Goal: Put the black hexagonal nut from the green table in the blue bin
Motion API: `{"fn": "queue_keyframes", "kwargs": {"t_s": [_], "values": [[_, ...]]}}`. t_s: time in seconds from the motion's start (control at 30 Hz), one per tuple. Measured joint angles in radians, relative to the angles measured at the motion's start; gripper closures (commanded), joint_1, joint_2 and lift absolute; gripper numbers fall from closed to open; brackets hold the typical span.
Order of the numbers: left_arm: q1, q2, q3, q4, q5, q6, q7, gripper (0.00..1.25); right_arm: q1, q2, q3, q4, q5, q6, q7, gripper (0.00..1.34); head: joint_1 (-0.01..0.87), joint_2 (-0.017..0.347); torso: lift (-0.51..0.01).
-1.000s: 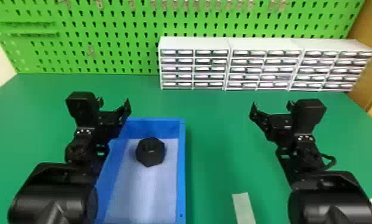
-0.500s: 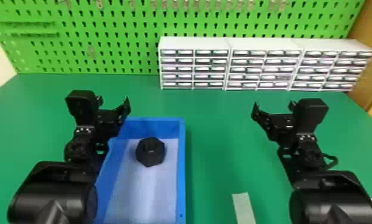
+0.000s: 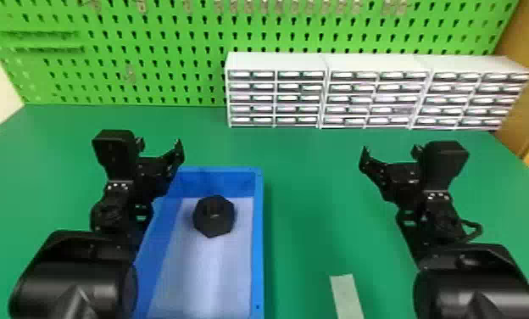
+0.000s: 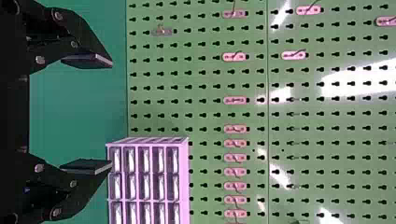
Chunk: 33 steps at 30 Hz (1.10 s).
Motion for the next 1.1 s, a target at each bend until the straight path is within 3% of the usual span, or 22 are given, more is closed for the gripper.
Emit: {"fn": "queue_keyframes", "kwargs": {"t_s": [1.1], "values": [[-0.001,-0.001,-0.005,0.0,-0.01,0.0,0.005,0.49,-0.004,-0.003,0.002,0.0,-0.005,0.007,0.0,0.19,0.686,0.051,-0.096]]}}
